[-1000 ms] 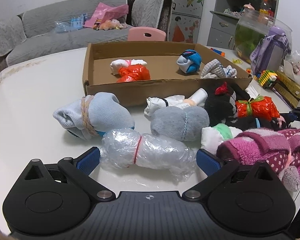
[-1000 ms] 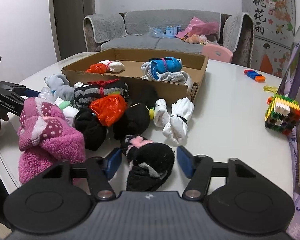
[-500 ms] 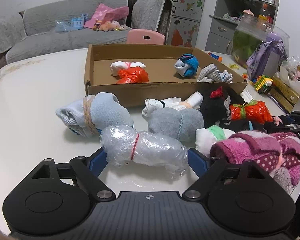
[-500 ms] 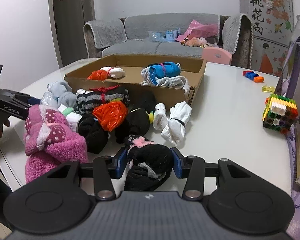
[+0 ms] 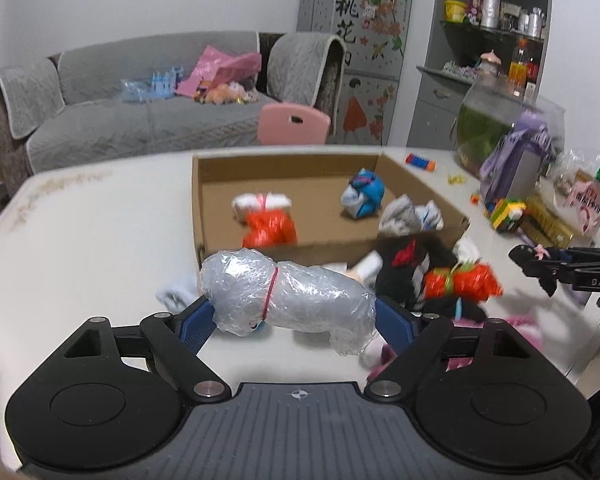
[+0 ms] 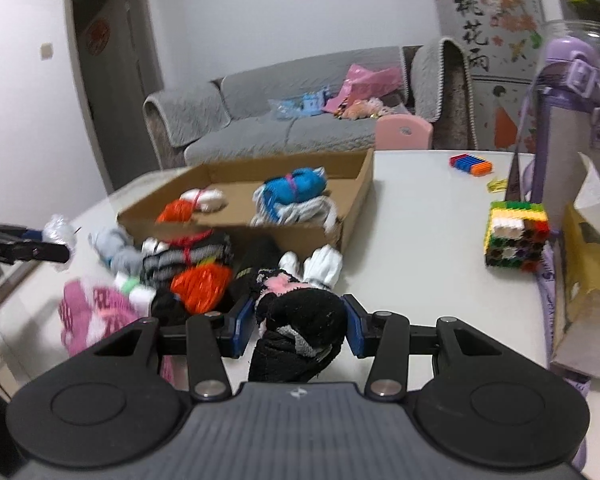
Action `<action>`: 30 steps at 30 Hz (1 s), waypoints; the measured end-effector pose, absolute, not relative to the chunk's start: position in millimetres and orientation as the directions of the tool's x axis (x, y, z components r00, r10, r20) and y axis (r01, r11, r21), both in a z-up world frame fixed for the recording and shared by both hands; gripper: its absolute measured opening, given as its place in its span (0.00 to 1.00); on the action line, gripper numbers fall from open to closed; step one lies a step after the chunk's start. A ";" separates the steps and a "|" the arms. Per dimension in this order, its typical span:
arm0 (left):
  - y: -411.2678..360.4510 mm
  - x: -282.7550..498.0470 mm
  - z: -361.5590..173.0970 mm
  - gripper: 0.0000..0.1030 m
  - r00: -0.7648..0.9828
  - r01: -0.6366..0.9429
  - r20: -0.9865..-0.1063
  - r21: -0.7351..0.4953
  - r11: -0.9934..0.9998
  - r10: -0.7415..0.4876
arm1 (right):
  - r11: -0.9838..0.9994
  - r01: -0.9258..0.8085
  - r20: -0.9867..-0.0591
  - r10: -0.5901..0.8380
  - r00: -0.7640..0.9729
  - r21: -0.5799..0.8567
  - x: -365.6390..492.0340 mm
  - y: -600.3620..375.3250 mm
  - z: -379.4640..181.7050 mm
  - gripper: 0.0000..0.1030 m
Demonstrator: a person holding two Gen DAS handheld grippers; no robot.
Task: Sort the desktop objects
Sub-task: 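Carry both items into the box and open both grippers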
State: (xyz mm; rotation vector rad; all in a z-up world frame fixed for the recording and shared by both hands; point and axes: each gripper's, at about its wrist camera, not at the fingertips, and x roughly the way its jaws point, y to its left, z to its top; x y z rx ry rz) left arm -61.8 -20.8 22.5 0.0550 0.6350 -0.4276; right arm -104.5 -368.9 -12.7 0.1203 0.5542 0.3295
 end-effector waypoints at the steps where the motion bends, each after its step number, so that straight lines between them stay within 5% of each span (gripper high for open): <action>1: -20.4 -61.2 28.2 0.85 0.725 0.401 -0.579 -0.083 0.912 -0.372 | 0.941 -0.268 -0.493 0.336 0.803 0.205 -102.8 -370.0 -9.7 0.41; 14: -50.7 0.4 71.6 0.85 0.726 0.416 -0.570 -0.084 0.906 -0.386 | 0.936 -0.288 -0.438 0.350 0.828 0.203 -47.0 -355.9 55.1 0.41; 30: -96.0 158.9 33.0 0.85 0.674 0.377 -0.675 -0.035 0.925 -0.300 | 0.931 -0.318 -0.540 0.364 0.759 0.181 90.2 -304.3 54.8 0.41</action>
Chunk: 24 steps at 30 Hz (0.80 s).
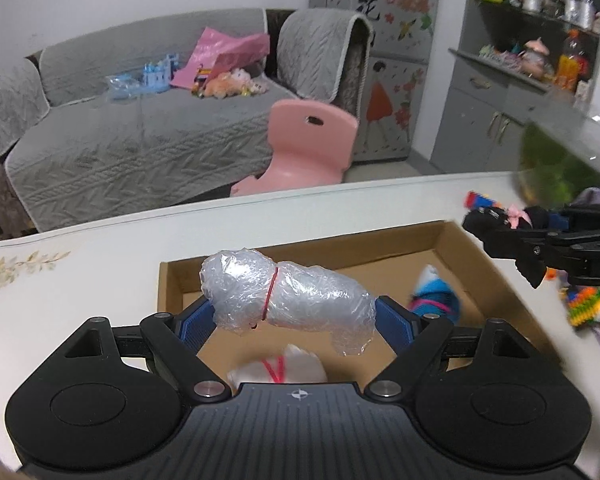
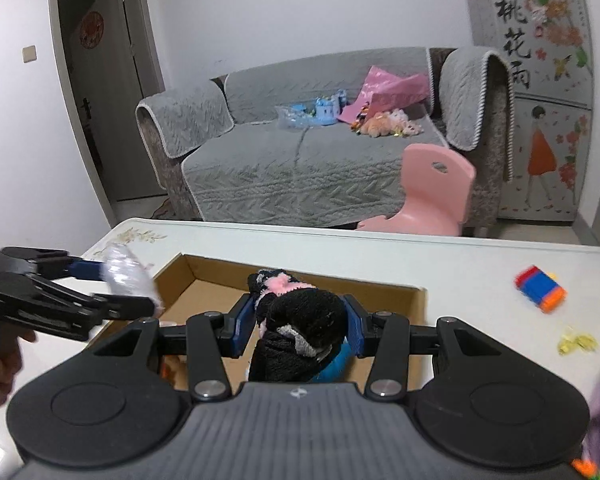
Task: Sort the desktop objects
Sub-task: 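Carry both items into the box and open both grippers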
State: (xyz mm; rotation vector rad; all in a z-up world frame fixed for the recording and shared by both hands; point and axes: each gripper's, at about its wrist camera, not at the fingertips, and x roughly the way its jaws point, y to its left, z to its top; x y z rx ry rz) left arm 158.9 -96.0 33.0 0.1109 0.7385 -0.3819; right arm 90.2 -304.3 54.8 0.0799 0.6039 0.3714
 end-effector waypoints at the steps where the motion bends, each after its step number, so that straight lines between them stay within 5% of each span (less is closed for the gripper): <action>1: -97.2 167.6 27.7 0.85 0.671 0.372 -0.682 -0.028 0.928 -0.290 | 0.930 -0.323 -0.549 0.366 0.751 0.178 98.0 -299.9 52.8 0.41; 16: -84.7 217.8 -25.3 0.89 0.610 0.338 -0.757 -0.020 0.941 -0.236 | 0.930 -0.351 -0.683 0.329 0.652 0.112 152.7 -245.7 -5.6 0.42; 24: -90.8 211.2 -13.6 1.00 0.619 0.335 -0.752 -0.009 0.942 -0.227 | 0.931 -0.353 -0.671 0.320 0.669 0.092 152.5 -239.9 11.7 0.56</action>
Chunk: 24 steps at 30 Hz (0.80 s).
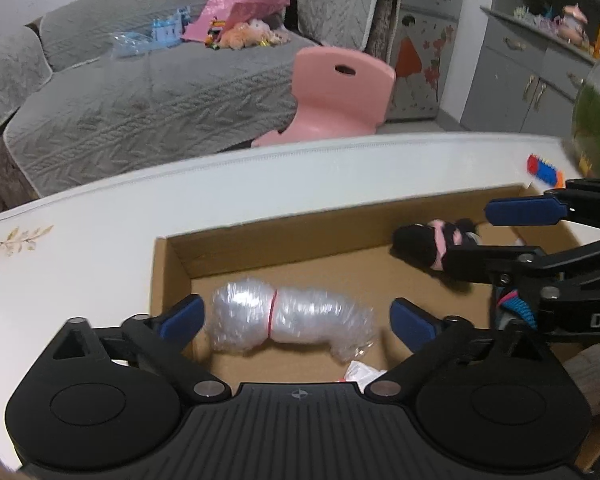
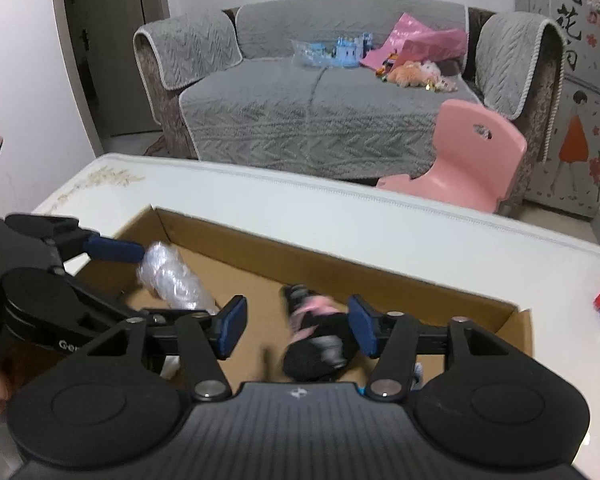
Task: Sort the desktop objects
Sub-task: 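Carry both items into the box and open both grippers, then move both grippers back toward the pink sock and light blue sock bundles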
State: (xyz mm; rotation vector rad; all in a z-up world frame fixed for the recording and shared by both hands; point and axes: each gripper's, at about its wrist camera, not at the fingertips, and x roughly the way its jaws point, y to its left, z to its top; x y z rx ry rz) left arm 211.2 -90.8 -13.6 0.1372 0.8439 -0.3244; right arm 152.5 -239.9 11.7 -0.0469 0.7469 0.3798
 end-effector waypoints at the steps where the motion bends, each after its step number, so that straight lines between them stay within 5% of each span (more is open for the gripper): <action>1: -88.8 207.2 -7.4 1.00 0.627 0.333 -0.743 -0.015 0.943 -0.233 | 0.930 -0.354 -0.663 0.324 0.675 0.095 151.2 -240.5 16.0 0.60; 7: -74.8 163.9 41.1 1.00 0.691 0.345 -0.667 -0.034 0.938 -0.279 | 0.924 -0.368 -0.604 0.355 0.713 0.108 123.2 -249.5 52.0 0.70; 14: -37.1 73.6 70.7 1.00 0.771 0.327 -0.575 -0.010 0.945 -0.273 | 0.903 -0.404 -0.493 0.419 0.762 0.142 22.7 -275.4 84.2 0.98; 24: 7.5 -14.9 26.7 1.00 0.777 0.299 -0.573 -0.026 0.954 -0.260 | 0.903 -0.404 -0.449 0.424 0.786 0.146 -104.8 -289.5 57.5 1.00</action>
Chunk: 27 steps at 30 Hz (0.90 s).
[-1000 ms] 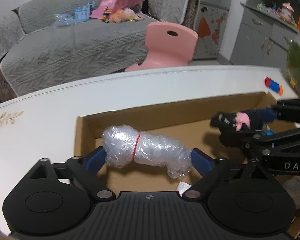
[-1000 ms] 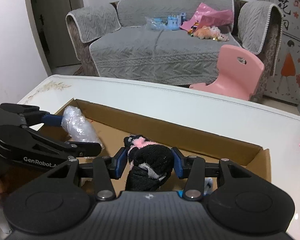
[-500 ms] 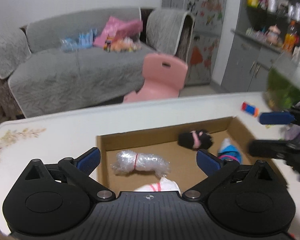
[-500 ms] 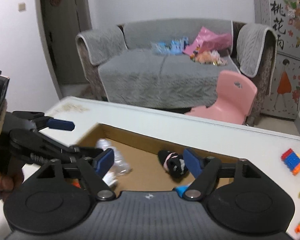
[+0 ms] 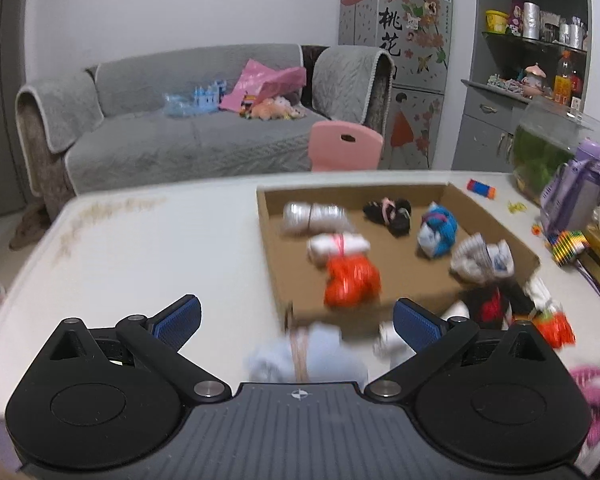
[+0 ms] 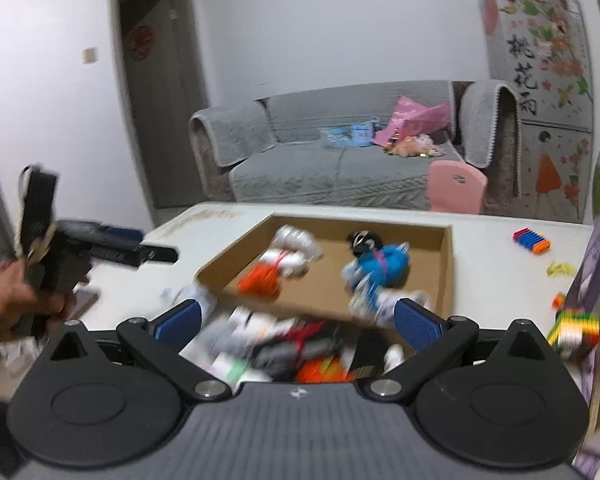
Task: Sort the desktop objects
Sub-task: 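Move both grippers back toward the pink sock and light blue sock bundles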
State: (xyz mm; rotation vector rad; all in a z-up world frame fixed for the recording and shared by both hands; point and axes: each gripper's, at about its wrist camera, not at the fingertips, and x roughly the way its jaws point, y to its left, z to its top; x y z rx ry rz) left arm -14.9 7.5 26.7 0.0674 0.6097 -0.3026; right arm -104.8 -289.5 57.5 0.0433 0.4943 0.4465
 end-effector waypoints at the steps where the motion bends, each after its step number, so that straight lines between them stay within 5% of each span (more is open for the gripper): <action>1: 9.9 -17.5 22.8 1.00 0.773 0.298 -0.578 -0.031 0.954 -0.260 | 0.897 -0.425 -0.451 0.432 0.781 0.123 -114.2 -284.7 51.9 1.00; 18: -2.6 1.0 -37.1 1.00 0.723 0.284 -0.656 -0.001 0.959 -0.215 | 0.874 -0.483 -0.504 0.393 0.769 -0.056 -126.8 -239.0 -15.8 1.00; 27: -11.2 10.5 -44.8 1.00 0.724 0.277 -0.660 0.013 0.961 -0.200 | 0.837 -0.547 -0.548 0.471 0.692 0.028 -156.9 -234.1 -29.3 1.00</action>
